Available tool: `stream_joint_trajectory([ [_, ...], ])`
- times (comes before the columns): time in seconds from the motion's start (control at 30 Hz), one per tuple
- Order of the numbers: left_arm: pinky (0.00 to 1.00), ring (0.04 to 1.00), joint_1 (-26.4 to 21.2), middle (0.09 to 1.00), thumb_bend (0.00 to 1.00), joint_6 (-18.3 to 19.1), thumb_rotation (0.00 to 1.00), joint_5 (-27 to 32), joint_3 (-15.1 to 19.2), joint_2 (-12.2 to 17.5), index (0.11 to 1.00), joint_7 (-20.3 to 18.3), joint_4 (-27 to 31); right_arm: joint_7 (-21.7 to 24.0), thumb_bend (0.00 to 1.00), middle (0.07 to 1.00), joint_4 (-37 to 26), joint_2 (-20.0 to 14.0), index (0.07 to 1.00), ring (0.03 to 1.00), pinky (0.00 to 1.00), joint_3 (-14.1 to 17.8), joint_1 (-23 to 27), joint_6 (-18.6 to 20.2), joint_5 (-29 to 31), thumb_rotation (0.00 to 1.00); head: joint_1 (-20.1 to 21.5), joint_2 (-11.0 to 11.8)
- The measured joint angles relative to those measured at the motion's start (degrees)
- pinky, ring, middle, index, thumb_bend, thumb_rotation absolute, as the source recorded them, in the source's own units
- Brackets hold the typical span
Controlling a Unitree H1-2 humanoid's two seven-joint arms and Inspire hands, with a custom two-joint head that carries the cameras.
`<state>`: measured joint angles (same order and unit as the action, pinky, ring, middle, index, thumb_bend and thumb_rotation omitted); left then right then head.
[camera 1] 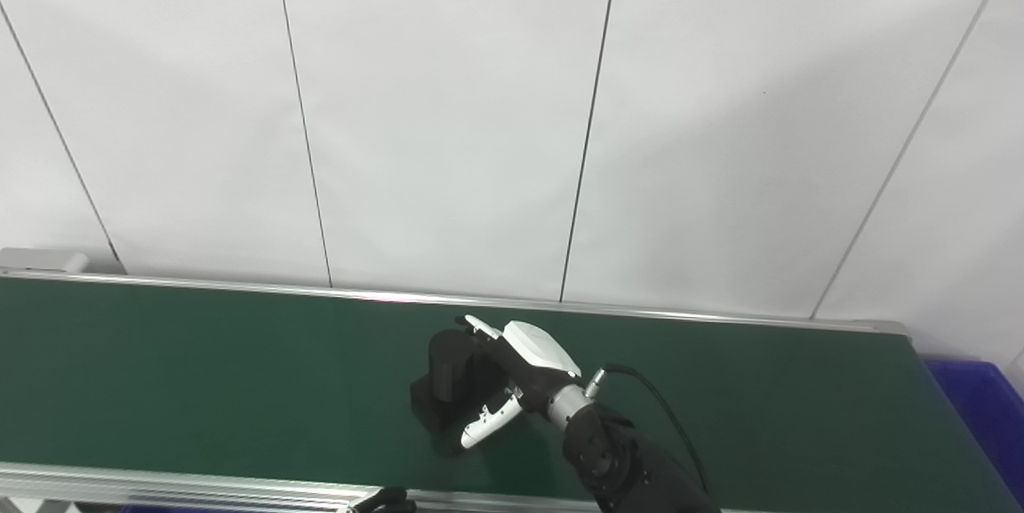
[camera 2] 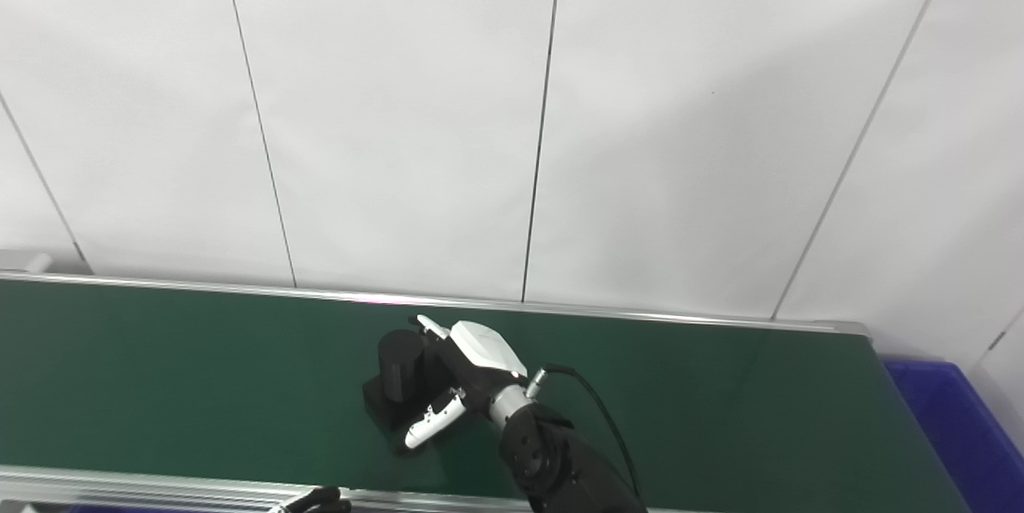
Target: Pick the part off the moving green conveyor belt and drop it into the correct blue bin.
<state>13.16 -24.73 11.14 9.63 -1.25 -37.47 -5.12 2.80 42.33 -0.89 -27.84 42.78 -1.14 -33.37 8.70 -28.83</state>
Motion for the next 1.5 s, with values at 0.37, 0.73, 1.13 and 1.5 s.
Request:
stream_joint_trajectory([
  [0.37, 0.75, 0.732, 0.1, 0.808, 0.92, 0.0, 0.17, 0.0, 0.1, 0.0, 0.820, 0.0, 0.3, -8.0, 0.72, 0.763, 4.8, 0.8, 0.748, 0.707, 0.59, -0.6, 0.5, -2.9, -1.8, 0.00, 0.1, -0.4],
  [0.73, 0.75, 0.734, 0.2, 0.811, 0.90, 0.0, 0.19, 0.0, 0.2, 0.0, 0.825, 0.0, 0.4, -16.4, 0.52, 0.499, 9.0, 2.6, 0.517, 0.401, 0.33, -0.7, 0.5, -6.4, -2.4, 0.00, 0.4, -0.7],
  [1.13, 0.74, 0.725, 0.1, 0.809, 0.89, 0.0, 0.21, 0.0, 0.8, 0.0, 0.830, -0.1, 0.4, -19.7, 0.52, 0.486, 9.8, 3.2, 0.518, 0.409, 0.35, -0.4, -0.5, -8.4, -2.2, 0.00, 0.4, -0.9],
  [1.5, 0.76, 0.734, -0.3, 0.815, 0.87, 0.0, 0.21, 0.1, 0.5, 0.1, 0.837, -0.1, 0.4, -19.7, 0.52, 0.505, 0.0, 2.6, 0.514, 0.409, 0.37, 1.9, -5.0, -8.2, -2.2, 0.00, 1.1, -1.3],
])
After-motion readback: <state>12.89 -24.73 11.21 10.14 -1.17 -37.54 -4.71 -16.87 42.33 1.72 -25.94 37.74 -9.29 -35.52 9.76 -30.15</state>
